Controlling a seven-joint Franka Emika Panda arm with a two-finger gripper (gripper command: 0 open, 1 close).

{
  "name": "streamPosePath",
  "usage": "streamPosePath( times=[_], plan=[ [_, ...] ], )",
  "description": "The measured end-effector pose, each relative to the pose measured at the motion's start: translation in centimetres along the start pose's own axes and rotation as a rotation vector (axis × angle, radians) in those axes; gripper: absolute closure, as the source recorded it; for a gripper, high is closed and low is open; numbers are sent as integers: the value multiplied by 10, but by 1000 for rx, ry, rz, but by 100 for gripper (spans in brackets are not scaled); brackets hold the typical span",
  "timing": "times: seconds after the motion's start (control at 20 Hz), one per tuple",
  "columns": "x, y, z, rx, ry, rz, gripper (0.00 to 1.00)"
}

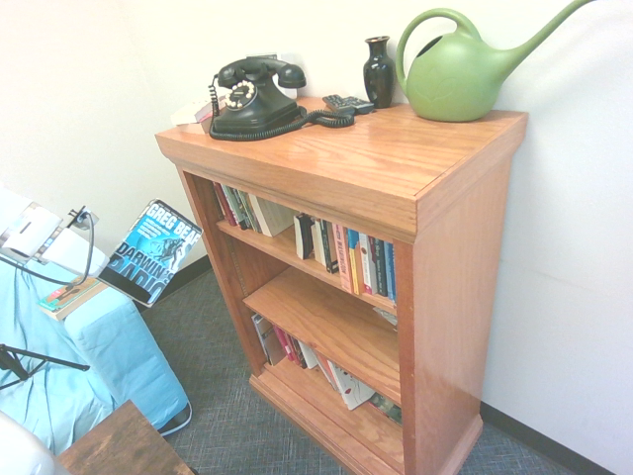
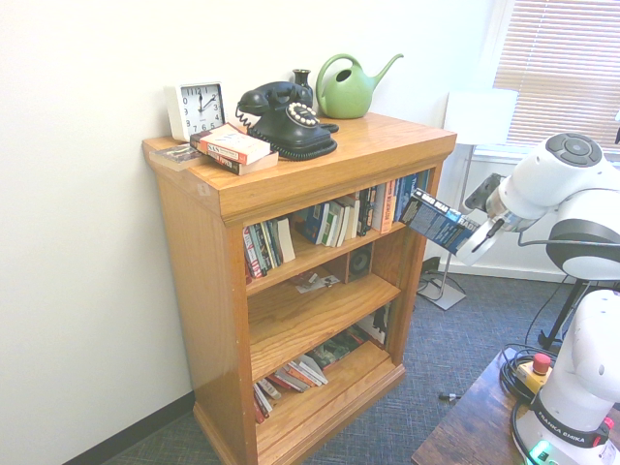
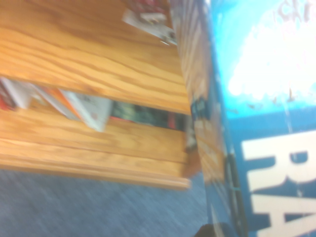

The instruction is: Put the book on the shelf

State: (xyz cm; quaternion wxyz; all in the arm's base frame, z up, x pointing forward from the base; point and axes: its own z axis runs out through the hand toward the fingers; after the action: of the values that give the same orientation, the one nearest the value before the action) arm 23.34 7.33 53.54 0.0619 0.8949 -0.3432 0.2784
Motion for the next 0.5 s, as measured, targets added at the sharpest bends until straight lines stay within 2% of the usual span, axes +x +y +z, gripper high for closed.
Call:
streamPosePath(
  times=[0.2,0.5],
  plan=[
    [26,-24,50,75,-67,-1,100],
    [46,-48,133,142,-113,-47,100]
  ],
)
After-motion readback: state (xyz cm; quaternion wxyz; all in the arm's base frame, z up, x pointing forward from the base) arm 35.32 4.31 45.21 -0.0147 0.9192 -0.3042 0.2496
